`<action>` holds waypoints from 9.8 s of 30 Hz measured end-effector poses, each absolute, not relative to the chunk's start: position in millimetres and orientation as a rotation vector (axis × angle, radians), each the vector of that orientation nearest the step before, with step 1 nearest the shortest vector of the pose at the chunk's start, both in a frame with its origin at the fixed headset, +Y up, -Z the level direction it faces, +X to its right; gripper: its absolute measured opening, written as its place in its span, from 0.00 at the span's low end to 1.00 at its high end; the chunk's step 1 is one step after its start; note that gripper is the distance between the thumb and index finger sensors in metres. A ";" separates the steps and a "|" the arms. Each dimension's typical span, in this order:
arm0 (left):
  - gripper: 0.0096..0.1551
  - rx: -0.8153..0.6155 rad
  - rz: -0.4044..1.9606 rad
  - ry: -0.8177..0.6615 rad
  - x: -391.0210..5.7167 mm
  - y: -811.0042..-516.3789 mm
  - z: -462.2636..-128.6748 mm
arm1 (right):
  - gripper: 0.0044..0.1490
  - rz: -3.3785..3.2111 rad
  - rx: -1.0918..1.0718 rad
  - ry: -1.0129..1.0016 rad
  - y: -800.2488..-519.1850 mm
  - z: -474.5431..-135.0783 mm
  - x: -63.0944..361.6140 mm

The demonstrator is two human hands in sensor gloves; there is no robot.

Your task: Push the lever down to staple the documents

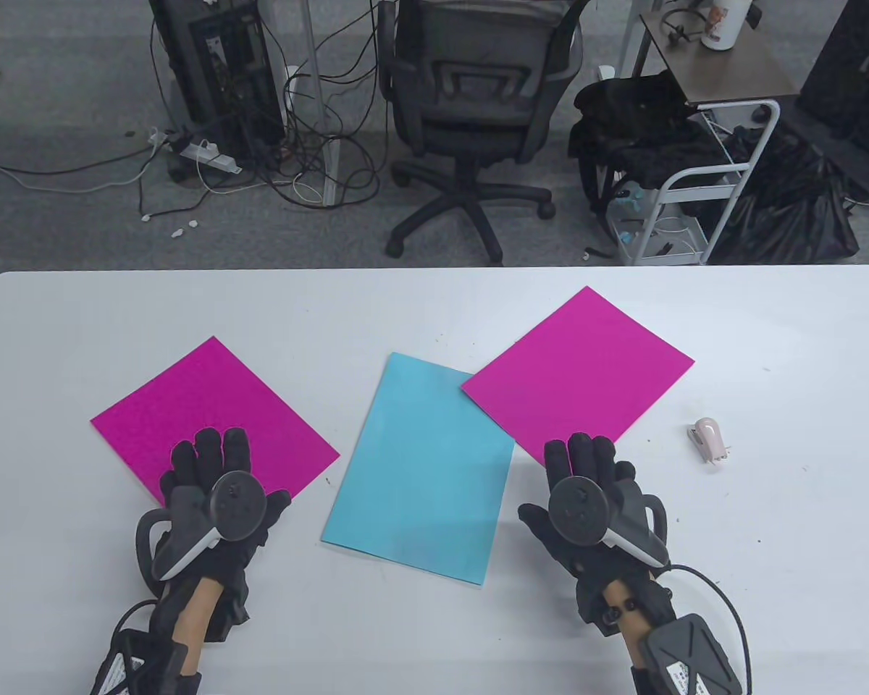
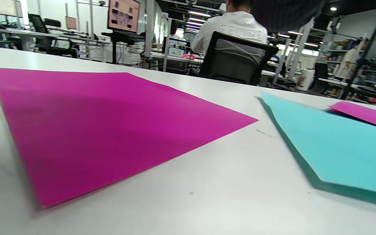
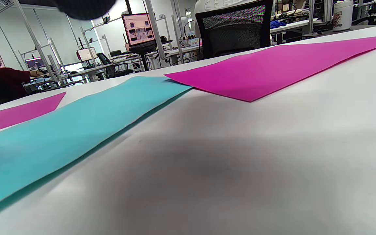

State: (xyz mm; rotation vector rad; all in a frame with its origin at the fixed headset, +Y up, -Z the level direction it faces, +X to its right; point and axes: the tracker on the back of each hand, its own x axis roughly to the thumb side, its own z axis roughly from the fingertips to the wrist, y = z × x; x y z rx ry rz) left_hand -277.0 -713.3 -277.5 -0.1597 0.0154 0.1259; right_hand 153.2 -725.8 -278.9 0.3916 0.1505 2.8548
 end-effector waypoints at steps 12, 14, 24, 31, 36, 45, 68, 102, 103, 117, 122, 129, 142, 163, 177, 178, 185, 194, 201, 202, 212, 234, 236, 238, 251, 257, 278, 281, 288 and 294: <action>0.53 -0.203 0.223 0.484 -321.3 -714.0 -327.2 | 0.58 2.837 0.388 0.144 -724.4 -280.5 154.9; 0.53 -0.262 0.240 0.606 -335.1 -718.6 -334.8 | 0.58 2.834 0.387 0.144 -724.0 -280.8 155.0; 0.56 -0.442 0.271 0.887 -364.2 -750.8 -349.0 | 0.58 2.847 0.377 0.147 -722.6 -284.3 157.1; 0.60 -0.485 0.179 0.879 -356.3 -759.1 -353.4 | 0.58 2.857 0.367 0.159 -723.9 -286.6 158.4; 0.59 -0.457 0.176 0.868 -355.1 -761.8 -354.1 | 0.58 2.851 0.365 0.158 -723.4 -285.8 158.5; 0.57 -0.386 0.182 0.843 -353.7 -765.3 -355.1 | 0.58 2.856 0.343 0.181 -726.1 -287.6 160.5; 0.56 -0.240 0.203 0.716 -356.5 -765.2 -346.6 | 0.58 2.885 0.217 0.224 -739.6 -298.8 176.2; 0.23 -0.264 0.779 0.389 -338.5 -748.2 -311.8 | 0.58 2.953 -0.267 0.765 -776.9 -393.2 184.2; 0.23 -0.266 0.788 0.390 -338.5 -748.6 -311.4 | 0.58 2.935 -0.264 0.792 -777.1 -390.1 184.1; 0.24 -0.284 0.842 0.341 -321.8 -752.0 -313.0 | 0.58 2.933 -0.034 0.860 -773.3 -334.1 164.9; 0.25 -0.296 0.860 0.304 -310.8 -750.7 -311.6 | 0.58 2.945 0.038 0.873 -772.4 -317.6 149.9; 0.26 -0.333 0.874 0.238 -293.6 -751.5 -309.3 | 0.58 2.944 0.171 0.879 -772.1 -301.2 124.6; 0.27 -0.392 0.825 0.138 -262.8 -753.4 -304.5 | 0.58 2.921 0.412 0.835 -776.3 -294.9 94.0; 0.33 -0.446 0.891 0.059 -245.9 -760.6 -298.5 | 0.58 2.847 0.791 0.773 -776.0 -269.7 54.9; 0.30 -0.395 0.909 0.120 -243.5 -760.2 -296.8 | 0.57 2.786 0.751 0.633 -772.0 -270.7 59.5; 0.29 -0.385 0.917 0.126 -244.1 -759.2 -296.5 | 0.57 2.782 0.719 0.592 -770.1 -272.0 62.8; 0.25 -0.302 1.009 0.150 -254.8 -753.7 -294.0 | 0.57 2.723 0.461 0.327 -756.1 -281.9 96.7; 0.23 -0.231 1.127 0.064 -255.0 -740.1 -289.1 | 0.60 2.415 0.240 0.131 -747.9 -286.3 130.5; 0.23 -0.176 1.189 -0.033 -249.6 -730.5 -283.8 | 0.64 2.160 0.227 0.145 -747.0 -283.2 132.7; 0.23 -0.159 1.194 -0.049 -248.9 -728.9 -283.1 | 0.64 2.115 0.216 0.135 -746.7 -282.4 133.7; 0.23 -0.042 1.217 -0.235 -239.2 -716.6 -278.1 | 0.58 1.836 0.216 -0.061 -730.3 -277.5 141.9; 0.24 0.045 1.087 -0.424 -233.3 -699.5 -270.7 | 0.30 1.887 0.466 -0.413 -676.5 -251.2 138.0; 0.24 0.041 1.063 -0.426 -232.5 -700.8 -271.0 | 0.30 1.894 0.468 -0.411 -677.7 -252.2 138.9; 0.25 0.038 1.041 -0.428 -231.3 -701.6 -271.2 | 0.29 1.896 0.469 -0.413 -677.9 -252.9 139.6; 0.32 -0.054 1.010 -0.478 -227.5 -705.5 -273.6 | 0.43 1.862 0.435 -0.295 -686.6 -258.6 142.0; 0.40 -0.069 1.087 -0.514 -224.2 -705.8 -272.7 | 0.45 1.861 0.420 -0.253 -691.2 -260.8 140.9; 0.31 -0.054 1.246 -0.469 -226.5 -710.9 -278.5 | 0.43 1.909 0.377 -0.197 -703.0 -268.3 119.1; 0.31 -0.088 1.238 -0.476 -234.7 -718.6 -281.3 | 0.44 1.914 0.368 -0.169 -708.5 -270.2 127.4; 0.29 -0.076 1.241 -0.484 -242.4 -719.9 -283.3 | 0.42 1.924 0.385 -0.119 -712.4 -271.7 132.8; 0.23 -0.061 1.221 -0.492 -239.1 -719.3 -282.2 | 0.35 1.964 0.396 -0.106 -714.9 -271.7 126.8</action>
